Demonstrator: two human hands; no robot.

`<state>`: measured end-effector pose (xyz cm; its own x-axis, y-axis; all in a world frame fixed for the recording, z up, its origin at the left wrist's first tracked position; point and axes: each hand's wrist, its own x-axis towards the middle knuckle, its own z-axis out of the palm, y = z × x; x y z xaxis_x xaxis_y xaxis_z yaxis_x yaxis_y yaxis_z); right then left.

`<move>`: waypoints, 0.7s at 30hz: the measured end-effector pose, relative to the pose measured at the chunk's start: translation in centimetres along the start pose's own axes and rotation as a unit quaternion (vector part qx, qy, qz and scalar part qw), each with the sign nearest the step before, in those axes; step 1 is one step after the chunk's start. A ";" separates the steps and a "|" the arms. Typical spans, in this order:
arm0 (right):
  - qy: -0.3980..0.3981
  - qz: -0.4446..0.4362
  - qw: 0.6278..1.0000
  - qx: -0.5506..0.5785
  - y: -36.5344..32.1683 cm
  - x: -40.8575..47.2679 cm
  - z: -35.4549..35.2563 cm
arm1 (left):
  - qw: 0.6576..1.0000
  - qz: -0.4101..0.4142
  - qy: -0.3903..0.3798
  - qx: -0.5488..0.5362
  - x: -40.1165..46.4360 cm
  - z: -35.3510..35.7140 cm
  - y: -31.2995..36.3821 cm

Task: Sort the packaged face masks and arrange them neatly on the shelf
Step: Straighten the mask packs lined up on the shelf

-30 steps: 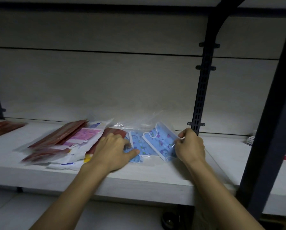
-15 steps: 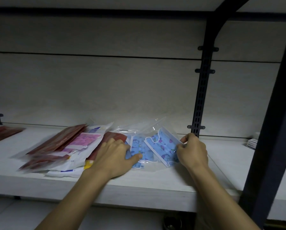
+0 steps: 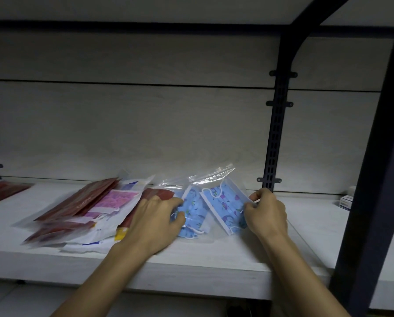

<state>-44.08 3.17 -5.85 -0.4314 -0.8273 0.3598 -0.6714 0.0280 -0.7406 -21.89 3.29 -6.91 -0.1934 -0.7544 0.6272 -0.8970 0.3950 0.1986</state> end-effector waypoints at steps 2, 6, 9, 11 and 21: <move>0.000 0.000 1.000 0.009 0.1 0.1 0.1 | 0.999 -0.009 0.014 -0.028 0.1 0.0 -0.2; -0.015 0.015 1.000 0.005 0.1 0.2 0.0 | 0.998 -0.037 0.014 -0.054 0.3 0.2 -0.9; -0.050 0.058 0.996 -0.034 0.2 0.3 0.0 | 0.995 -0.077 -0.008 -0.067 0.5 -0.1 -0.7; -0.075 0.087 0.993 -0.034 0.3 0.5 0.0 | 0.990 -0.109 -0.034 -0.083 0.8 -0.3 -0.7; -0.169 0.135 0.976 0.039 0.0 3.1 0.0 | 0.987 -0.119 -0.046 -0.100 2.5 -1.8 -0.2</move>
<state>-45.39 0.64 -4.70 -0.3541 -0.9338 -0.0517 -0.5071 0.2382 -0.8283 -21.44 2.27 -4.07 -0.0295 -0.8789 0.4760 -0.8264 0.2893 0.4830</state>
